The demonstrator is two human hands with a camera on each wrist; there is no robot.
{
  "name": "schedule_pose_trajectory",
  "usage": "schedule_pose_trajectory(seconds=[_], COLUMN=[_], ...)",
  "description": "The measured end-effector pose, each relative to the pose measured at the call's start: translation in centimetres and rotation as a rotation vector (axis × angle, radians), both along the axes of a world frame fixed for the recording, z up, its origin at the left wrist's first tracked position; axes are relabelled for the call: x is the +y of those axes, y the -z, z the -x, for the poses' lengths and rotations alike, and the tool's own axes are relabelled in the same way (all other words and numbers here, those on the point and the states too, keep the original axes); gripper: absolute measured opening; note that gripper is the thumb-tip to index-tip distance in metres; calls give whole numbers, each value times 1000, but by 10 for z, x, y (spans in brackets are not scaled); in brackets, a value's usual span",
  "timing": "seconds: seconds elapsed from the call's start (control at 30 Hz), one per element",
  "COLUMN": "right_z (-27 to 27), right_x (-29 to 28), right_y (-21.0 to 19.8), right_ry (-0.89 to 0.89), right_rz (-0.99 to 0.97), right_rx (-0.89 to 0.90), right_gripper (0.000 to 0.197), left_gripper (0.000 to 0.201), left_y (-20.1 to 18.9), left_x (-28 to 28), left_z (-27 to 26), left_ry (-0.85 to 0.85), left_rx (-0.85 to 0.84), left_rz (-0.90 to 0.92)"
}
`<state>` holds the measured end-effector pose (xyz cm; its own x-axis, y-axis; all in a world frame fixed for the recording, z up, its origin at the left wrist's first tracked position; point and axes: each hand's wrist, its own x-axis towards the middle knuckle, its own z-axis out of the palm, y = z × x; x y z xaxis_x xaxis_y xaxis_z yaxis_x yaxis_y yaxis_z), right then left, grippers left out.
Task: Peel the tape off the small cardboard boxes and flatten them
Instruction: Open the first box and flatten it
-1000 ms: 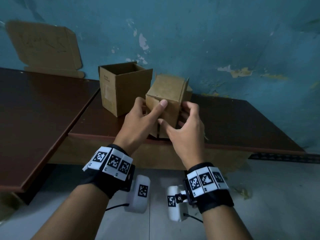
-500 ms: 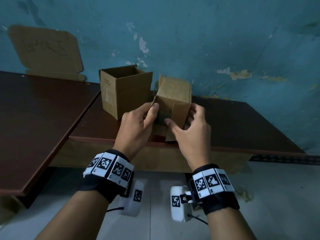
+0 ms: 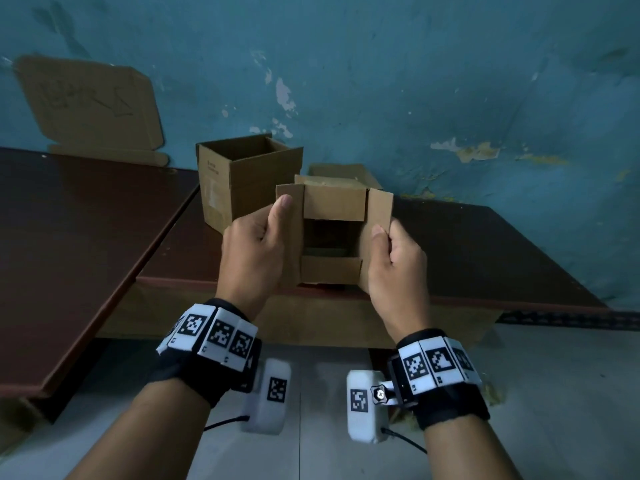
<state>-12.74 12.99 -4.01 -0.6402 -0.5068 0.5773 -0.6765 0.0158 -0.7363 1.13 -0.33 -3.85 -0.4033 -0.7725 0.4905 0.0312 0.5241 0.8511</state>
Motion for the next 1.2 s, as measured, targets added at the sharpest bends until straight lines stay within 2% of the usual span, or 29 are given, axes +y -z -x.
schedule_pose_trajectory(seconds=[0.17, 0.27, 0.3, 0.4, 0.47, 0.53, 0.57, 0.63, 0.8, 0.9, 0.97, 1.1, 1.2], right_z=[-4, -9, -11, -18, -21, -22, -23, -26, -29, -29, -26, -22, -20], right_x=[-5, -8, -10, -14, -16, -16, -16, -15, -21, -22, -20, -13, -11], right_y=[-1, -2, -1, 2, 1, -2, -4, -8, -3, -2, -6, -11, -9], right_ry=[-1, 16, 16, -21, -20, -19, -3, 60, 173, 200, 239, 303, 345], right_rz=[81, 105, 101, 135, 150, 142, 134, 149, 167, 162, 151, -1, -121], right_rx=[-65, -61, -63, -150, -122, -58, -30, 5, -45, -74, -95, -143, -51], right_gripper=[14, 9, 13, 55, 86, 98, 95, 80, 63, 50, 49, 66, 66], left_gripper=[34, 11, 9, 17, 25, 37, 46, 58, 27, 26, 37, 61, 69], left_y=[1, 3, 3, 4, 5, 7, 9, 7, 0, -2, -3, -3, -4], left_x=[-1, 5, 8, 10, 9, 9, 10, 13, 13, 13, 13, 15, 18], left_z=[2, 7, 9, 13, 14, 15, 16, 17, 16, 12, 11, 11, 11], left_ry=[47, 91, 87, 46, 40, -40, -102, -189, -226, -210, -234, -246, -214], left_rx=[13, 20, 25, 32, 33, 29, 30, 53, 36, 49, 29, 36, 57], left_rz=[52, 8, -11, 6, 27, 70, 67, -52, -249, -252, -174, -108, -115])
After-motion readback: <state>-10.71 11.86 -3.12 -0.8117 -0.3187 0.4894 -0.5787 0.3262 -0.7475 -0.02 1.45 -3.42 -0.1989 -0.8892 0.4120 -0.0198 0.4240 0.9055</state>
